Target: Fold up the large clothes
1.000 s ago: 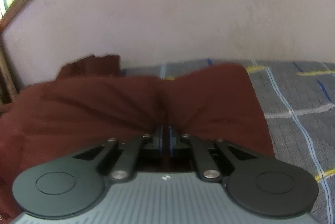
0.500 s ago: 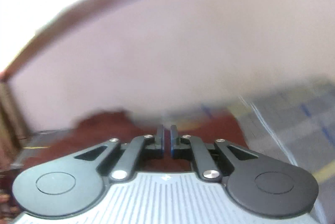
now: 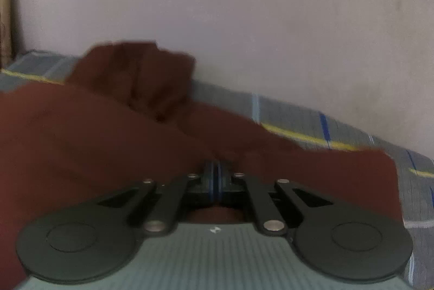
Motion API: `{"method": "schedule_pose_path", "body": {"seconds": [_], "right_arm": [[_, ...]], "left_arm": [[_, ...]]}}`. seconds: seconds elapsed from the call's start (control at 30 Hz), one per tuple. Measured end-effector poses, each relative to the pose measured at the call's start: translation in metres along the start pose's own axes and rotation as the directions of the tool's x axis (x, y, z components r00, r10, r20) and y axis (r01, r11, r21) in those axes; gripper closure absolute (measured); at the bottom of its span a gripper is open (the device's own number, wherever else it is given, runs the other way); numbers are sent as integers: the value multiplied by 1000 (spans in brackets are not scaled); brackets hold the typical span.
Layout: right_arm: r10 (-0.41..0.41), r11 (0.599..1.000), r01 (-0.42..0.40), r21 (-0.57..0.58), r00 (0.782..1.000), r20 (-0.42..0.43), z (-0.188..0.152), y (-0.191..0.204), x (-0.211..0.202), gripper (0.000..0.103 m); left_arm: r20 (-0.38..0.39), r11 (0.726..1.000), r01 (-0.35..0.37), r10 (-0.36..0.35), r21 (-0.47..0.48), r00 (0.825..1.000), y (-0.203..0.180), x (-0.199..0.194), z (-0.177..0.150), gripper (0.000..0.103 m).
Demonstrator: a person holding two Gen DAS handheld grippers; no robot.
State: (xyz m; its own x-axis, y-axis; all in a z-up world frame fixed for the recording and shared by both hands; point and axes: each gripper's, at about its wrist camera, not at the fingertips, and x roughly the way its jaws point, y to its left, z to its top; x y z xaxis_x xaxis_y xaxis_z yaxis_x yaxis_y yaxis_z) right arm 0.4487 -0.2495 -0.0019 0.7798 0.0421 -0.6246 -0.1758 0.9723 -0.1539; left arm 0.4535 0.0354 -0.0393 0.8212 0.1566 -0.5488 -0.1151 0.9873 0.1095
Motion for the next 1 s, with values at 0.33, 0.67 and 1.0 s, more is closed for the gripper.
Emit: {"method": "schedule_pose_path", "body": {"seconds": [0.33,0.67,1.0], "right_arm": [[-110,988,116,-105,992,67,-13,20,-1,101],[-29,999,27,20,997,66,-11,-1,-2,100],[85,943,-153,297,970,229,-38,-65,-158,68]], "left_arm": [[10,991,26,-27,129,1000,-6,10,5,0],[10,996,20,-21,91,1000,-2,10,5,0],[61,991,112,-117,78,991,18,-84,8,0]]}}
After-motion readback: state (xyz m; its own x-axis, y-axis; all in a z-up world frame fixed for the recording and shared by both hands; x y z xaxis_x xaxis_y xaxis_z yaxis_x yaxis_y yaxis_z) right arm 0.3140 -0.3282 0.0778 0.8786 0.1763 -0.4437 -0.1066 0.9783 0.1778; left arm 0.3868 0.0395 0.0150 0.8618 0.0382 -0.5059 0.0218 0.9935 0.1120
